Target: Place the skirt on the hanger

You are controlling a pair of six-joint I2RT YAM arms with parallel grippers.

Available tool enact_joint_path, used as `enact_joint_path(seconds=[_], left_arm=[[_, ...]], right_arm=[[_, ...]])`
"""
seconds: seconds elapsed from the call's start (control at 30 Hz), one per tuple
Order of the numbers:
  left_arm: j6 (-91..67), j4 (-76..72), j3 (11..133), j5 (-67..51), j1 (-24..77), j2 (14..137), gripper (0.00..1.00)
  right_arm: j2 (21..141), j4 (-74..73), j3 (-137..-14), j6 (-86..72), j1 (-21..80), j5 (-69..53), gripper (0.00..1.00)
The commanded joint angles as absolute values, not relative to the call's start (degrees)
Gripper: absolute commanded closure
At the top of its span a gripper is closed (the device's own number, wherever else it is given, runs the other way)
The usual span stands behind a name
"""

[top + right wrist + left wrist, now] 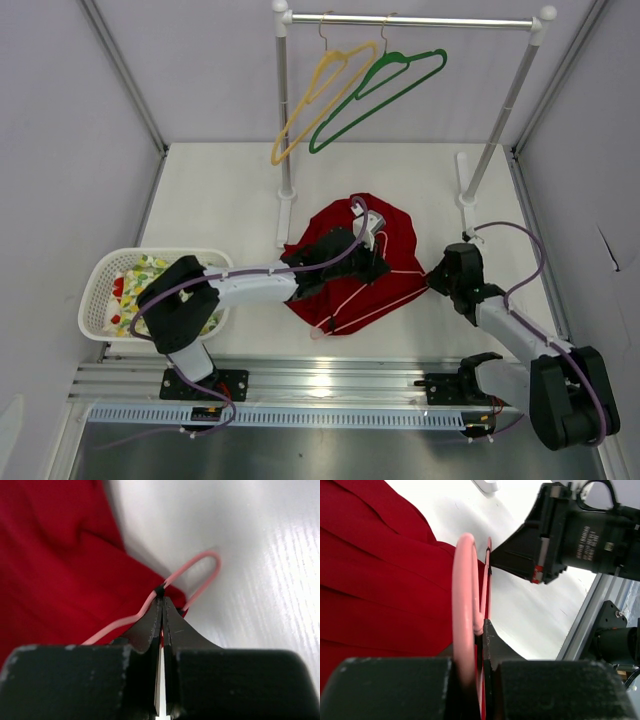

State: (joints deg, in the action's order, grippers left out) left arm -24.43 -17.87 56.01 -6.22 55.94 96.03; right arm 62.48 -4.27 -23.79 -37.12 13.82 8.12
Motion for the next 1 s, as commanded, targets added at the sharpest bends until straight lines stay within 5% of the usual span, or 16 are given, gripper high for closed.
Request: enact_joint_path(seconds=[0.0,0.4,0.97], left_arm=[[-23.4,-13.2,57.4,-7.4,55.9,98.1,1.0],[-23.5,-17.1,58.0,-8.5,55.9,96.5,1.0],[-25.8,-29.9,56.6,-26.5,53.2,90.5,1.0]], right_arm=[[58.1,-3.9,-24.2,-38.5,15.5,7.9,1.0],[50.5,-13.1,-28.2,-37.6,16.3,7.8,1.0],[43.9,-20.2,-39.5,-33.7,16.1,4.1,1.0]])
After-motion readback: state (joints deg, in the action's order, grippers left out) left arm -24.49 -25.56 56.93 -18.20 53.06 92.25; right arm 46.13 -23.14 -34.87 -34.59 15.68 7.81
